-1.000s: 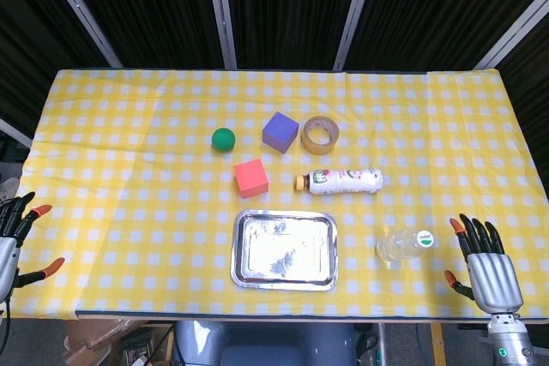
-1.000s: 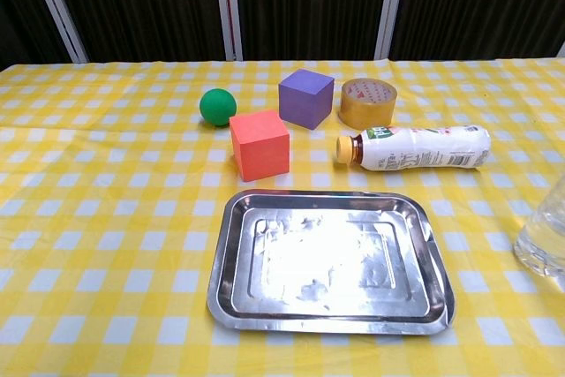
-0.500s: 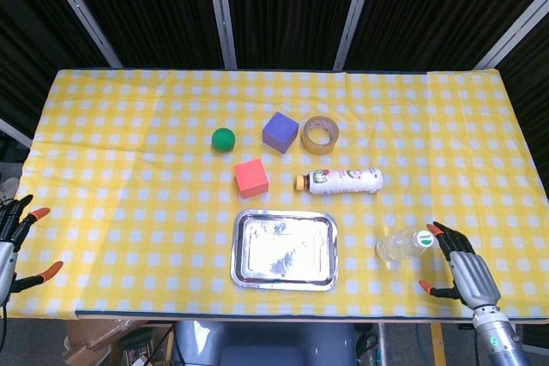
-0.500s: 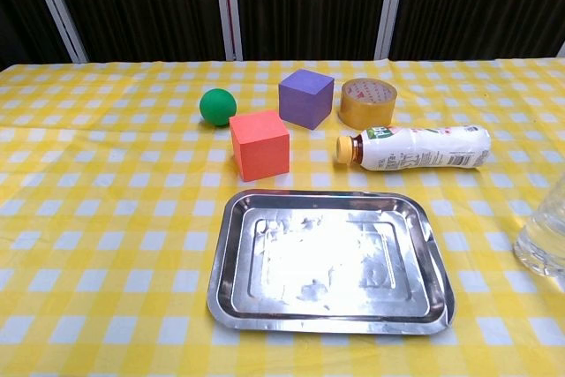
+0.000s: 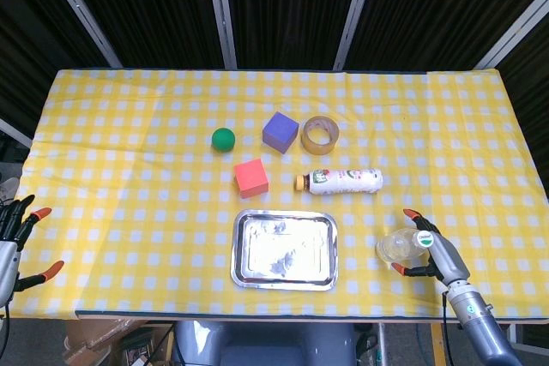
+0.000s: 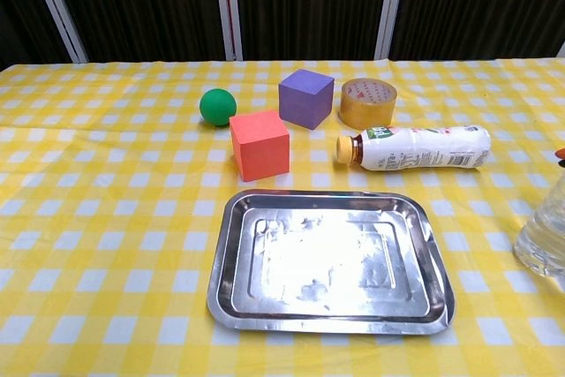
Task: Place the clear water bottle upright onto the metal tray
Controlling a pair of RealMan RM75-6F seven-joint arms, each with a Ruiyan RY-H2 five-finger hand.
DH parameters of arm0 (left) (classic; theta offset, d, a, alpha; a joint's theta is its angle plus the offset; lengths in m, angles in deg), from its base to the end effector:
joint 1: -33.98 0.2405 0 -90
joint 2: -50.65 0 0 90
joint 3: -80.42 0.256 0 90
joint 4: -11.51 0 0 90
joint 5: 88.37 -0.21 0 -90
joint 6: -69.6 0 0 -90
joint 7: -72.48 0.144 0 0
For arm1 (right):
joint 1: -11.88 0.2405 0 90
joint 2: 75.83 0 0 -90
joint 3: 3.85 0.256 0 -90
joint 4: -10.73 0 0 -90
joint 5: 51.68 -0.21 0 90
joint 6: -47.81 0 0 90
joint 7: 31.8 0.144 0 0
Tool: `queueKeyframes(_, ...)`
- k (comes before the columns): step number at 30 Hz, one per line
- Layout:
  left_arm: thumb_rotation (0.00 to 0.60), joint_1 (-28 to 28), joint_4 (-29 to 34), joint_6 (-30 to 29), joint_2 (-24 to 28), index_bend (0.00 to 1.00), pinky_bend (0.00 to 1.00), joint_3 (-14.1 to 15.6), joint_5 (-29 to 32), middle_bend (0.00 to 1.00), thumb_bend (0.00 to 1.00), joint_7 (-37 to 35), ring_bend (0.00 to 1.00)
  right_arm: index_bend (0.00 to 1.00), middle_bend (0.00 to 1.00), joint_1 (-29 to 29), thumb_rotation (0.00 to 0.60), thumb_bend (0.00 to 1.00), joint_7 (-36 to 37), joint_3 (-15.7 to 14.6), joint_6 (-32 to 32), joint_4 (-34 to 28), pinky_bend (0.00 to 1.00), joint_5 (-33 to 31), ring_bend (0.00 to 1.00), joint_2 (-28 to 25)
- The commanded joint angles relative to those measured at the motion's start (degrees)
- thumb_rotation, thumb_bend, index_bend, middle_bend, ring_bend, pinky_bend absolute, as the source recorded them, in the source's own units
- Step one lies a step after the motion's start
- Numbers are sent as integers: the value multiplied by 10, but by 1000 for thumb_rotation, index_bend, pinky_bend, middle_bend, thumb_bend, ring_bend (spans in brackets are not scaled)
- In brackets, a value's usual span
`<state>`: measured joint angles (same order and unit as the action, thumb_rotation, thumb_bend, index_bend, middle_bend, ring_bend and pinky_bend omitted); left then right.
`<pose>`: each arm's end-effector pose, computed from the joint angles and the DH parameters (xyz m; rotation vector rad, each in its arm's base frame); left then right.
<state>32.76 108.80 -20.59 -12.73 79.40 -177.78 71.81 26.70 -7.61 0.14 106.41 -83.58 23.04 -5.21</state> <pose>-0.2952 0.1540 0.1603 -1.3393 -0.9406 -0.9900 -0.2971 -0.2216 0.0671 1.2826 -1.6984 1.0244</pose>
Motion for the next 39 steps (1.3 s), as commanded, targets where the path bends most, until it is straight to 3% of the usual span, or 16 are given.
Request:
queueKeyframes(1, 600, 1, 0, -2, -1, 182, 0, 0, 0, 22, 151, 4, 0, 145, 159, -1, 600, 258, -7, 1, 0, 4, 0, -9, 0, 8)
queueKeyframes(5, 600, 1, 1, -1, 0, 182, 0, 0, -1, 21, 151, 3, 0, 286, 287, -4, 600, 257, -16, -1, 4, 13, 0, -15, 18, 18)
queueKeyframes(12, 600, 0, 1, 0, -2, 183, 0, 1, -3, 21, 151, 4, 0, 579, 497, -10, 600, 282, -22, 1, 20, 16, 0, -14, 164, 28)
queueKeyframes(15, 600, 0, 2, 1, 0, 186, 0, 2, -4, 21, 151, 0, 0, 656, 546, -16, 600, 314, -14, 8, 40, 12, 0, -8, 201, 35)
queueKeyframes(21, 600, 0, 1, 3, -1, 188, 0, 2, -3, 21, 151, 1, 0, 677, 559, -19, 600, 331, -11, 11, 49, 4, 0, -8, 213, 39)
queueKeyframes(28, 600, 0, 3, 2, 0, 189, 0, 1, -2, 21, 151, -1, 0, 710, 569, -14, 600, 456, -13, 17, 49, -41, 0, 2, 224, 19)
queueKeyframes(33, 600, 2, 3, -5, 4, 188, 0, -1, -3, 21, 151, -10, 0, 710, 569, 1, 600, 505, -94, 23, 48, -115, 0, -7, 229, -3)
queueKeyframes(39, 600, 6, 1, -17, 13, 189, 0, -5, -3, 21, 151, -33, 0, 710, 569, 35, 600, 505, -240, 30, 35, -212, 0, -61, 232, -1)
